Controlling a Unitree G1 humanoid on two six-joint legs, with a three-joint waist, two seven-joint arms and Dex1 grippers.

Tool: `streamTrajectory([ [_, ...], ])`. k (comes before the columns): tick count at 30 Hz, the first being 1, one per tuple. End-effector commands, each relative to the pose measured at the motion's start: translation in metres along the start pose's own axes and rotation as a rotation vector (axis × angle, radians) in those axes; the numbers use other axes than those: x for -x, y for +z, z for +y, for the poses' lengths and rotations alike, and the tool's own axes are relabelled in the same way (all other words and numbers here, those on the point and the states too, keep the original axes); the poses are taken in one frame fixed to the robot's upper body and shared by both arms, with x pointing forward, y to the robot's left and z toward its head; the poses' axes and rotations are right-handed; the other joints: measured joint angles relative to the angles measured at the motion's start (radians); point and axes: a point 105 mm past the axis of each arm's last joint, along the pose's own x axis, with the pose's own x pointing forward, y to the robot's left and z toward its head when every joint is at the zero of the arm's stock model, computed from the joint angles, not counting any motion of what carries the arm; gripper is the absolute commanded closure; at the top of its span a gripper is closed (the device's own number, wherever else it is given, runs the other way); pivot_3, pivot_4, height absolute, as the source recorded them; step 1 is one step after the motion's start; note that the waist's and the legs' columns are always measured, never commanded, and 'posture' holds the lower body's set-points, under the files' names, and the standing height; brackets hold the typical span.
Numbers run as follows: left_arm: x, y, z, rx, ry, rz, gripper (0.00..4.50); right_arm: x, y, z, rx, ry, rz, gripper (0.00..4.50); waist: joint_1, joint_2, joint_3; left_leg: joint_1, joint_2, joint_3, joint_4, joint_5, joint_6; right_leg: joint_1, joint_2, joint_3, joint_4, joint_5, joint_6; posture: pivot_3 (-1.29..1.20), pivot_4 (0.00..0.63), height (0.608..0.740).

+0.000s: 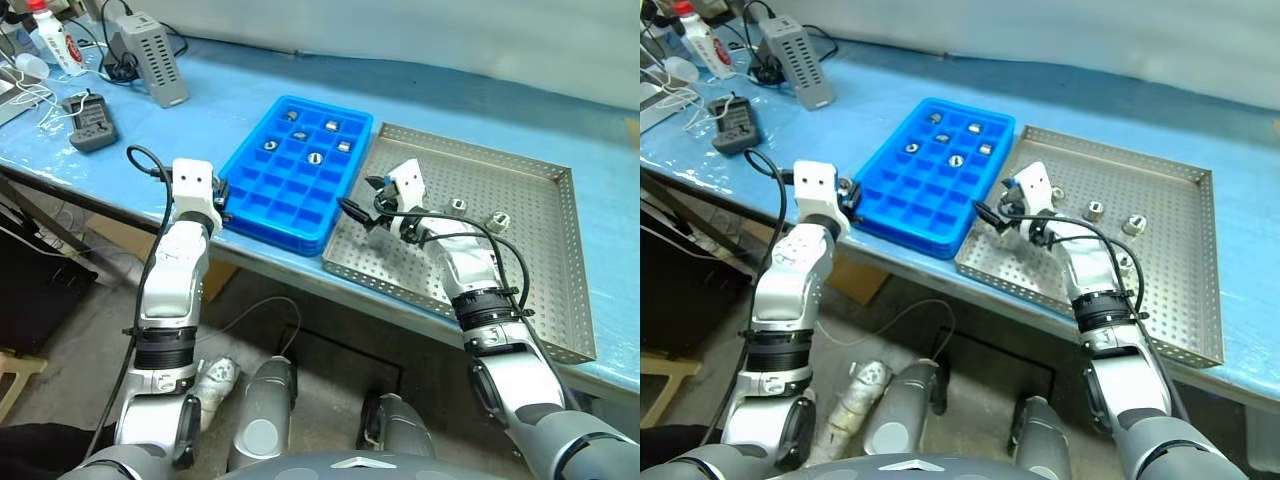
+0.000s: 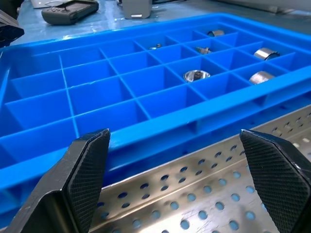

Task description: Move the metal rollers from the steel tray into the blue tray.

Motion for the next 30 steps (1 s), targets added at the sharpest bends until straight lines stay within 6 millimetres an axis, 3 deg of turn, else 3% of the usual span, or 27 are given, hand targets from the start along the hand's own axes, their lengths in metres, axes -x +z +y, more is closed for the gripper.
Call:
streamTrajectory([
  [1, -0.006, 0.027, 0.002, 0.004, -0.018, -0.09, 2.74, -0.004, 0.016, 0.006, 0.032, 0.021, -0.061, 0.0, 0.001, 0.0, 0.0, 0.0, 0.0, 0.0, -0.004, 0.002, -0.003, -0.001, 0.0, 0.0, -0.001, 0.0, 0.0, 0.46, 0.15, 0.74],
  [9, -0.028, 0.053, 0.001, -0.004, -0.035, -0.153, 2.74, 0.0, 0.012, 0.008, 0.03, 0.007, -0.057, 0.0, 0.003, 0.0, 0.0, 0.0, 0.0, 0.0, -0.01, 0.004, -0.005, -0.003, 0.002, 0.0, -0.002, 0.001, 0.0, 0.41, 0.15, 0.74],
  [19, -0.058, 0.021, -0.011, -0.003, -0.105, -0.045, 2.74, 0.012, 0.006, 0.003, 0.035, -0.037, -0.043, 0.0, 0.002, -0.004, -0.003, -0.001, 0.001, 0.0, -0.01, 0.011, -0.017, -0.005, 0.003, 0.001, -0.002, 0.025, -0.005, 0.36, 0.15, 0.74],
  [24, -0.061, 0.027, -0.021, 0.003, -0.151, -0.077, 1.13, 0.016, 0.004, 0.001, 0.032, -0.061, -0.039, 0.0, -0.007, -0.004, -0.003, -0.005, 0.002, 0.001, -0.007, 0.013, -0.012, -0.008, 0.004, 0.001, -0.002, 0.023, -0.007, 0.32, 0.15, 0.74],
  [28, -0.059, 0.046, -0.025, 0.067, -0.198, -0.152, 1.13, 0.02, 0.004, -0.002, 0.028, -0.087, -0.041, 0.0, -0.021, -0.004, -0.003, -0.009, 0.002, 0.001, -0.006, 0.013, -0.008, -0.012, 0.004, 0.001, -0.002, 0.023, -0.008, 0.28, 0.15, 0.74],
  [30, -0.06, 0.05, -0.027, 0.038, -0.219, -0.157, 0.82, 0.023, 0.005, -0.004, 0.033, -0.109, -0.044, 0.0, -0.025, -0.004, -0.003, -0.009, 0.002, 0.001, -0.005, 0.014, -0.008, -0.012, 0.004, 0.001, -0.002, 0.023, -0.008, 0.28, 0.15, 0.74],
])
